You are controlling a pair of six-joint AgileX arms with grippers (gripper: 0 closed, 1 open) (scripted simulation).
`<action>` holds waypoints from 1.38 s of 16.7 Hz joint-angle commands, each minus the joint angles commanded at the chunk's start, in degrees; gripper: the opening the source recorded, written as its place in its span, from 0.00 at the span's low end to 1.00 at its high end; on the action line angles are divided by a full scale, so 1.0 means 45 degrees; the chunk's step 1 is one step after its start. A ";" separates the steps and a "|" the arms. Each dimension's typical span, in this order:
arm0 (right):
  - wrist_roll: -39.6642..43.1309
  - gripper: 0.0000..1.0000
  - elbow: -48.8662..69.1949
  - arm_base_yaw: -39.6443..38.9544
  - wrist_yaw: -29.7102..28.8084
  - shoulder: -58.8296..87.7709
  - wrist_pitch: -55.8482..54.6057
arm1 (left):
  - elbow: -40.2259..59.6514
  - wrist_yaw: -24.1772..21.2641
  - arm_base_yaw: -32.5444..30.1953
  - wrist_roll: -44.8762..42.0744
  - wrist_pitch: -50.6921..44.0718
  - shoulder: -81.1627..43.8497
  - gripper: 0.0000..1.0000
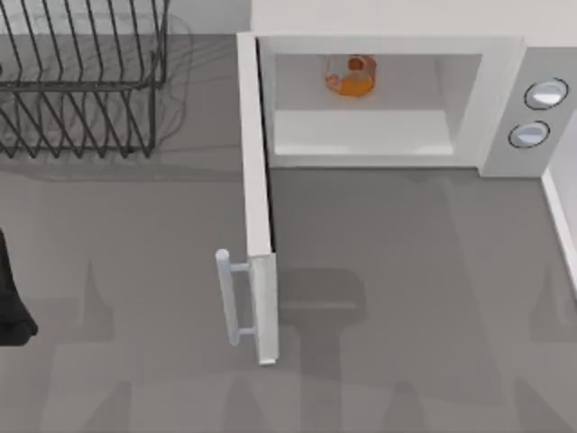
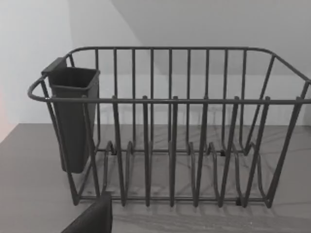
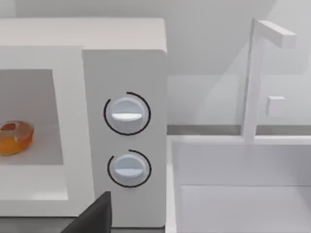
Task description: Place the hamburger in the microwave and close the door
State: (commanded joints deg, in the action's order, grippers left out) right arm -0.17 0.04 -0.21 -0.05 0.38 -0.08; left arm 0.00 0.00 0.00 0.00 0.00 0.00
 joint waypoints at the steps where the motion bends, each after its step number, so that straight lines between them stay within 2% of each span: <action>1: 0.0038 1.00 -0.0009 0.0048 0.0012 -0.0084 0.0017 | 0.0000 0.0000 0.0000 0.0000 0.0000 0.0000 1.00; 5: 0.0038 1.00 -0.0009 0.0048 0.0012 -0.0084 0.0017 | 0.0000 0.0000 0.0000 0.0000 0.0000 0.0000 1.00; 18: 0.0038 1.00 -0.0009 0.0048 0.0012 -0.0084 0.0017 | 0.0000 0.0000 0.0000 0.0000 0.0000 0.0000 0.02; 23: 0.0038 1.00 -0.0009 0.0048 0.0012 -0.0084 0.0017 | 0.0000 0.0000 0.0000 0.0000 0.0000 0.0000 0.00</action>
State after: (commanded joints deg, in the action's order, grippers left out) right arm 0.00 0.00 0.00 0.00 0.00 0.00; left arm 0.00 0.00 0.00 0.00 0.00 0.00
